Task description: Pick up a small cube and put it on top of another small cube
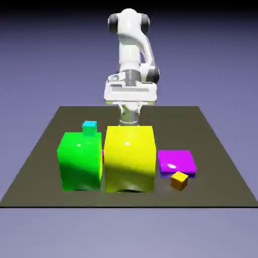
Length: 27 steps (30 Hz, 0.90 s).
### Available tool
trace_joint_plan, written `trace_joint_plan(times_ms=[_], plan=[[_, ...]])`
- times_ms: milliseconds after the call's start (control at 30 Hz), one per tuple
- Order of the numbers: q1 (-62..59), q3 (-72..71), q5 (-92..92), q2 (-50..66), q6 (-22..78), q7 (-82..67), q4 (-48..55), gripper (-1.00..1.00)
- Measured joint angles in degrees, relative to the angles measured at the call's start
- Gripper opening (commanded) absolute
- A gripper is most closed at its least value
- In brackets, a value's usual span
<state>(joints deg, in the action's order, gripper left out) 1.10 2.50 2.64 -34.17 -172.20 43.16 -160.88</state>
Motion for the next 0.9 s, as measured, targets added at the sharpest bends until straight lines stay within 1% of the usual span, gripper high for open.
trace_joint_plan(times_ms=[900], plan=[[9.17, 56.06, 59.08, -33.80, 40.43, 15.71, 2.83, 0.00]])
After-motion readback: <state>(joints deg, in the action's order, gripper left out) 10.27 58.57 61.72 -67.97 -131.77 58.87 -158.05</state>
